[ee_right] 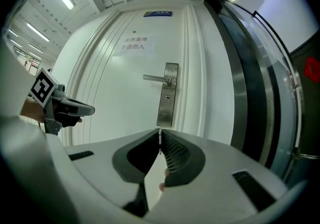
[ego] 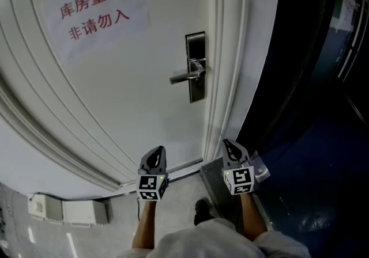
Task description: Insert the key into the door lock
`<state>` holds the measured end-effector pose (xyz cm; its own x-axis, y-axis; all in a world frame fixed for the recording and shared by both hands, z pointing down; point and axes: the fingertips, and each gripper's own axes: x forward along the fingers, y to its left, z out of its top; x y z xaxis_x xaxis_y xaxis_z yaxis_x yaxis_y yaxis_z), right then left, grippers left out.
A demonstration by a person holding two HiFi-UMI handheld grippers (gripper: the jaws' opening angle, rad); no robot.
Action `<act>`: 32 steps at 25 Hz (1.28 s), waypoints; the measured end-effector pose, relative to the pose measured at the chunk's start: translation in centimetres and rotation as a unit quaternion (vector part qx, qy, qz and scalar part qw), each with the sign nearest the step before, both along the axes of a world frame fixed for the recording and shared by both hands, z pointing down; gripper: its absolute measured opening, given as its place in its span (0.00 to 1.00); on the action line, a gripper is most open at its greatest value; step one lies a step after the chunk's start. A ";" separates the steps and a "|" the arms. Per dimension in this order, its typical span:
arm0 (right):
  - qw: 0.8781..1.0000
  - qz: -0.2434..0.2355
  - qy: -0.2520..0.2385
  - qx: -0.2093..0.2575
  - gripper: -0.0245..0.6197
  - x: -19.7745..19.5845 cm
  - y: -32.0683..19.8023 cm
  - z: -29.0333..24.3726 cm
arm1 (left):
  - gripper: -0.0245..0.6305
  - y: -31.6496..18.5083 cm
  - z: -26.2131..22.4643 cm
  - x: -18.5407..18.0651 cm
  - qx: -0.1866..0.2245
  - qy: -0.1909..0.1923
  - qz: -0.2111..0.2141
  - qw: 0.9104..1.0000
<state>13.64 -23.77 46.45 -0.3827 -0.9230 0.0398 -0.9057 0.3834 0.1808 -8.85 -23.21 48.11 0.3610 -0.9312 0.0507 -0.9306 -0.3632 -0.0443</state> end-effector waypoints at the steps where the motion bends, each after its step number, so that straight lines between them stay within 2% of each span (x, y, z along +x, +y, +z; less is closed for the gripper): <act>1: 1.000 -0.006 -0.001 0.003 0.08 -0.1 -1.5 -0.6 | 0.06 -1.3 -0.5 0.2 0.004 -0.001 -0.003 1.000; 8: 0.999 -0.046 -0.003 0.021 0.08 -1.3 -10.4 -2.7 | 0.07 -9.3 -2.4 1.0 0.018 -0.004 -0.020 1.000; 16: 0.998 -0.064 -0.006 0.011 0.08 -1.7 -15.9 -1.9 | 0.07 -14.4 -1.9 1.9 0.011 -0.011 -0.023 1.000; 22: 0.998 -0.061 -0.002 -0.013 0.08 -2.3 -16.9 0.1 | 0.06 -15.4 -1.0 1.7 -0.001 -0.010 -0.015 1.000; 32: 0.999 -0.038 0.010 -0.022 0.08 -4.2 -16.1 0.6 | 0.07 -15.4 -0.8 0.4 -0.003 -0.014 0.020 1.000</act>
<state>9.49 -39.91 47.09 -0.4509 -0.8881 0.0887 -0.8698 0.4596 0.1798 -8.44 -38.63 47.30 0.3957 -0.9160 0.0663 -0.9142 -0.3997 -0.0670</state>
